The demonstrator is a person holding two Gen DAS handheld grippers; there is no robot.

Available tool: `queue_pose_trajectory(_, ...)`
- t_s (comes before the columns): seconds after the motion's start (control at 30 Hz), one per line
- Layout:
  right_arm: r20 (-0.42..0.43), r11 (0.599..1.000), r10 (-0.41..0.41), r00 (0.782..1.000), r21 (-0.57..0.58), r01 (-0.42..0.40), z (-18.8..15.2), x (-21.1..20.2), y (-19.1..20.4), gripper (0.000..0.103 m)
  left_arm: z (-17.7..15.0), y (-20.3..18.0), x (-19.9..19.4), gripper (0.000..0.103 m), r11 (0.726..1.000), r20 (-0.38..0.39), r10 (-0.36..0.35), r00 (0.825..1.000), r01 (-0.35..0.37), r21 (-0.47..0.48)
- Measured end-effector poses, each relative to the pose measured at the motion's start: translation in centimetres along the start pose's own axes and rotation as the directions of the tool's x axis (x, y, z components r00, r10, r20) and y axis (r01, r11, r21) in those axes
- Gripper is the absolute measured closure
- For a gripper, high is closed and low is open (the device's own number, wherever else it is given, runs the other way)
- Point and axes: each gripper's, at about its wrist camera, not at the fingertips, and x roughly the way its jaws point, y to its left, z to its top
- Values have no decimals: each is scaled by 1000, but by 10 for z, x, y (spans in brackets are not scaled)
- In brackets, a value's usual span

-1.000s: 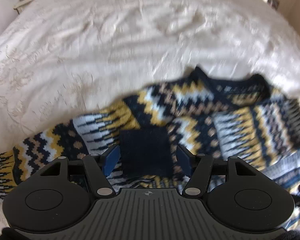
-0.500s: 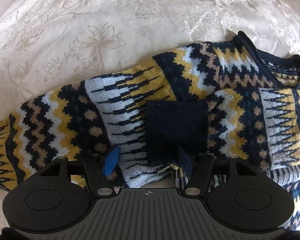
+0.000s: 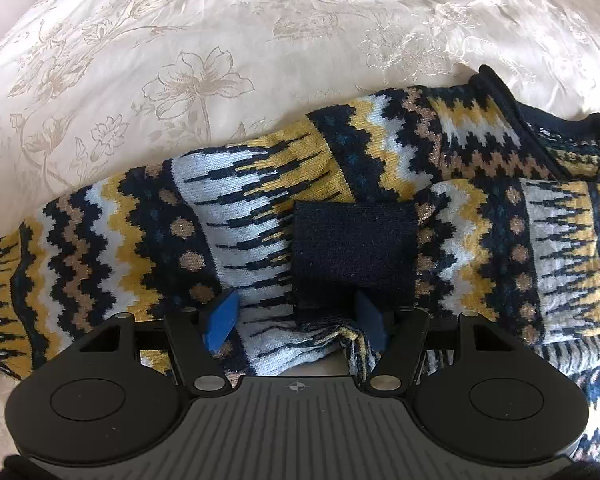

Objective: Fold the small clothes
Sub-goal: 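Open the right gripper to release the cuff on the body, then move the left gripper toward the cuff of the other sleeve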

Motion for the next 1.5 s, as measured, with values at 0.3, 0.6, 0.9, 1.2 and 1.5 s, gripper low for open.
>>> queue_pose_trajectory(0.3,-67,994,-88,994,-69,84,10,31,5,80,3,-3,1,39,1000,-32,19,999,-19,15)
queue_pose_trajectory(0.6,70,958,49,996,-285,-27,-40,-49,32,21,-16,-22,-46,41,995,14,74,997,-73,-62)
queue_pose_trajectory(0.9,-75,884,111,991,-448,-133,-112,-74,30,1,-91,-76,-93,41,989,-5,48,999,-48,-140)
queue_pose_trajectory(1.2,-252,813,47,967,-552,-184,-163,-48,17,1,-151,-123,-66,41,969,-141,-67,988,31,-243)
queue_pose_trajectory(1.5,-291,791,38,956,-576,-207,-190,-32,9,0,-170,-128,-47,6,978,-114,-124,986,101,-184)
